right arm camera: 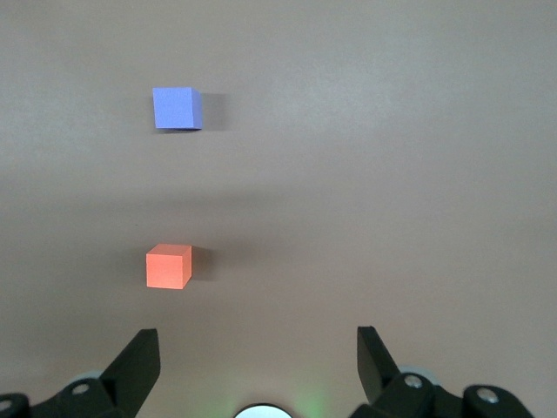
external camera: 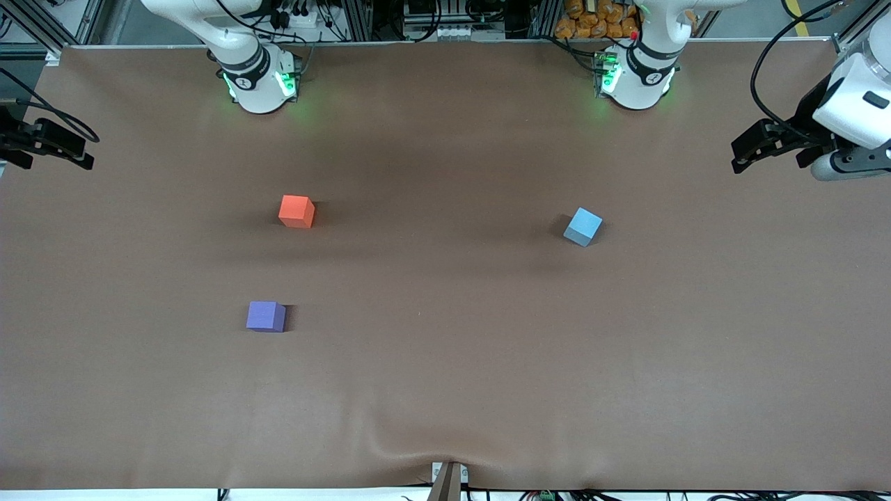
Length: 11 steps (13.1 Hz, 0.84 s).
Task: Place blue block between orange and purple blocks
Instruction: 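Move the left gripper toward the light blue cube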
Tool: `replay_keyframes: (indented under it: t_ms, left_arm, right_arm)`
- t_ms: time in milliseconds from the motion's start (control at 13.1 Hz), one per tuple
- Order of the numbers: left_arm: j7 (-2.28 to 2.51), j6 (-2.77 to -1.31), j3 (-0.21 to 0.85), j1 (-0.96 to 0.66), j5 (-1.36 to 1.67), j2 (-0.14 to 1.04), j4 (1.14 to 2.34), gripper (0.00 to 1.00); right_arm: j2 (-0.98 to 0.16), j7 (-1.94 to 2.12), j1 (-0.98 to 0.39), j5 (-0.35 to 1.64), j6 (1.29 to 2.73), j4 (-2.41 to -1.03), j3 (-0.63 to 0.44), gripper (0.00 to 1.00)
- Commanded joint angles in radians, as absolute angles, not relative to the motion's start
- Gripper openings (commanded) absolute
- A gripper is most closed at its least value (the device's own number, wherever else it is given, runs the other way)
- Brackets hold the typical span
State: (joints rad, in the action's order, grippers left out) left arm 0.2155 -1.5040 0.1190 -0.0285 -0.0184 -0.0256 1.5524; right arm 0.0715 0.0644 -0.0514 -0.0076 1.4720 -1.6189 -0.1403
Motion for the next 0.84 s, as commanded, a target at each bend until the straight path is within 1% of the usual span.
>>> replay_keyframes:
  t_ms: [0, 152, 304, 457, 609, 761]
  left_arm:
    - [0.222, -1.497, 0.132, -0.037, -0.012, 0.014, 1.52, 1.0]
    - [0.233, -1.503, 0.175, -0.037, -0.006, 0.023, 1.551, 1.0]
    - [0.284, -1.566, 0.231, -0.031, -0.009, 0.02, 1.621, 1.0]
    - [0.285, -1.629, 0.252, -0.032, -0.011, 0.018, 1.692, 1.0]
    - [0.279, -1.718, 0.273, -0.029, -0.015, 0.006, 1.791, 1.0]
    - [0.272, -1.744, 0.276, -0.028, -0.018, 0.02, 1.81, 1.0]
  right_arm:
    - [0.072, 0.06, -0.06, -0.006, 1.459, -1.609, -0.141, 1.0]
    - [0.071, 0.061, -0.06, -0.006, 1.453, -1.608, -0.141, 1.0]
    - [0.071, 0.058, -0.061, -0.006, 1.451, -1.609, -0.141, 1.0]
    - [0.071, 0.061, -0.06, -0.006, 1.45, -1.609, -0.141, 1.0]
    - [0.071, 0.06, -0.061, -0.006, 1.448, -1.609, -0.141, 1.0]
    - [0.071, 0.061, -0.061, -0.006, 1.447, -1.609, -0.141, 1.0]
